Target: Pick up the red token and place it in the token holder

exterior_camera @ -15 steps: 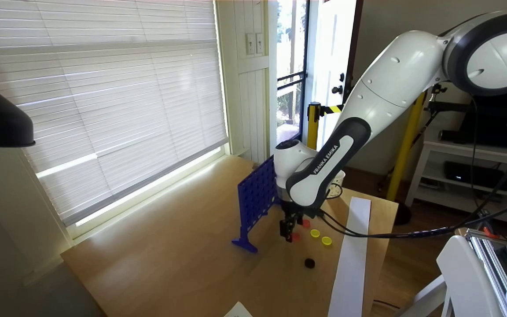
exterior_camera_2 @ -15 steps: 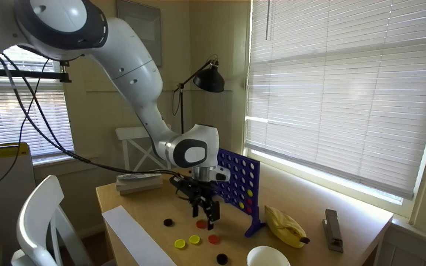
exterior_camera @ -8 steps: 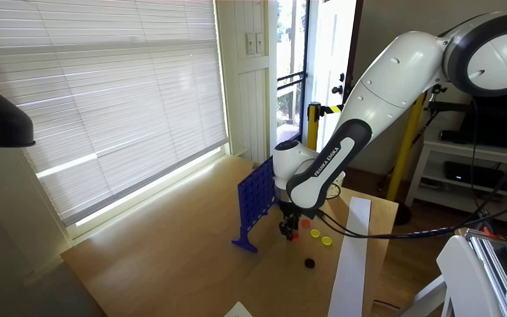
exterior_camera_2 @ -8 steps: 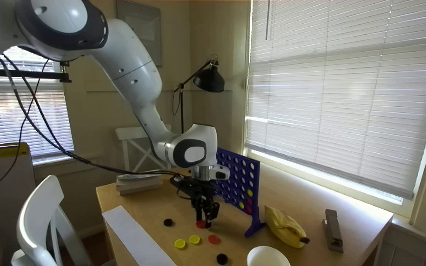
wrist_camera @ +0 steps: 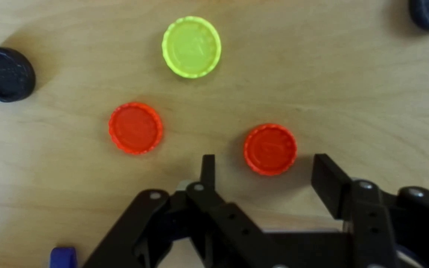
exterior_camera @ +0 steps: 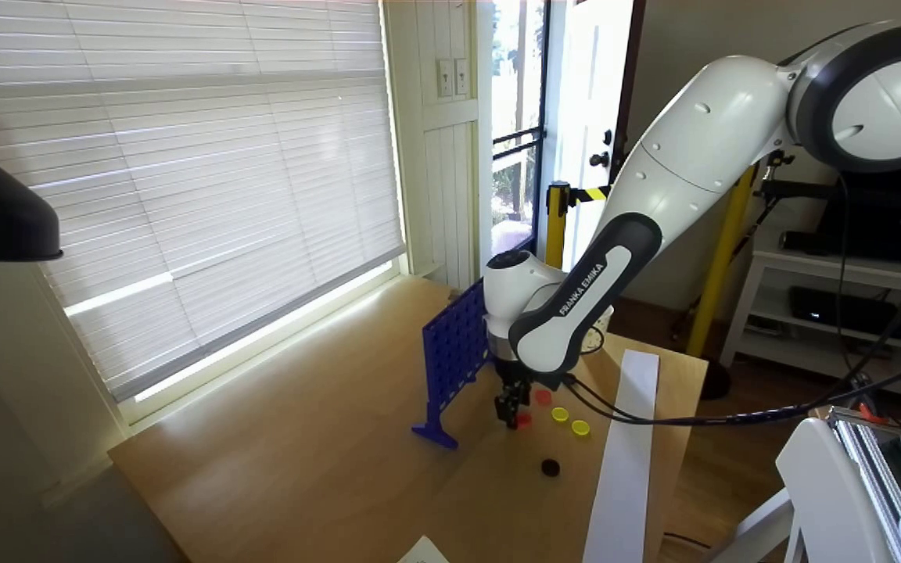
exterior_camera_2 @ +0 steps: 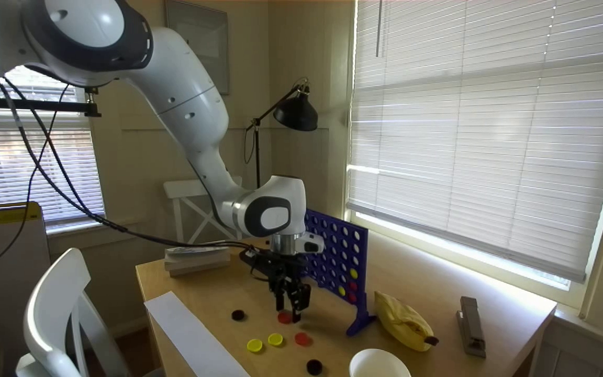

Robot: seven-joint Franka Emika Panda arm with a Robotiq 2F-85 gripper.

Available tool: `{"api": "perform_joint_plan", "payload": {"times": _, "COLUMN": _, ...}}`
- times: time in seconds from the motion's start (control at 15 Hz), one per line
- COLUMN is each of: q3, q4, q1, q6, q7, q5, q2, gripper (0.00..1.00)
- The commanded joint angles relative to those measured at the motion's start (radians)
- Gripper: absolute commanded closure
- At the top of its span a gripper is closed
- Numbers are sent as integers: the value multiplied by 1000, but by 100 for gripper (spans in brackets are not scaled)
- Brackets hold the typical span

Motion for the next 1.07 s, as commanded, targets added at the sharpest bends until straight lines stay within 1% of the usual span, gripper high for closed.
{"api": "perform_joint_plan", "payload": {"times": 0.0, "q3": 0, "q4": -3, "q1": 3, "q6": -1, "q7": 4, "q5": -19, "q2": 1, "gripper": 33}}
{"api": "perform_joint_plan", "payload": {"times": 0.27, "q3": 13, "q4": -2, "q1": -8, "q6": -17, "q7": -11, "q5": -9, "q2": 2, "gripper": 38}}
{"api": "perform_joint_plan", "payload": {"times": 0.47, "q3": 14, "q4": -2, "q1": -10, "q6": -20, "q7": -12, "q5": -8, "q2": 2, "gripper": 37}}
{"api": "perform_joint_plan", "payload": {"times": 0.53, "q3": 13, "q4": -2, "q1": -9, "q6": -20, "q7": -11, "q5": -9, "q2": 2, "gripper": 39}}
{"api": "perform_joint_plan", "payload": {"times": 0.6, "q3": 16, "q4": -1, "q1": -11, "q6": -22, "q7": -13, "q5": -6, "q2": 3, "gripper": 44}}
{"api": "perform_joint_plan", "payload": {"times": 0.73, "q3": 20, "q4": 3, "q1": -14, "q6": -30, "q7": -15, "q5": -4, "q2": 5, "gripper": 45}}
{"api": "perform_joint_plan", "payload": {"times": 0.8, "q3": 18, "q4": 3, "q1": -13, "q6": -28, "q7": -13, "q5": -5, "q2": 7, "gripper": 63}}
{"api": "perform_joint_plan", "payload": {"times": 0.87, "q3": 20, "q4": 3, "q1": -14, "q6": -28, "q7": -16, "q5": -5, "q2": 7, "gripper": 69}}
{"api": "perform_joint_plan", "payload": {"times": 0.93, "q3": 26, "q4": 5, "q1": -19, "q6": -36, "q7": -19, "q5": 1, "q2": 7, "gripper": 72}}
{"api": "perform_joint_plan", "payload": {"times": 1.0, "q3": 36, "q4": 7, "q1": -26, "q6": -68, "q7": -19, "q5": 15, "q2": 1, "gripper": 79}}
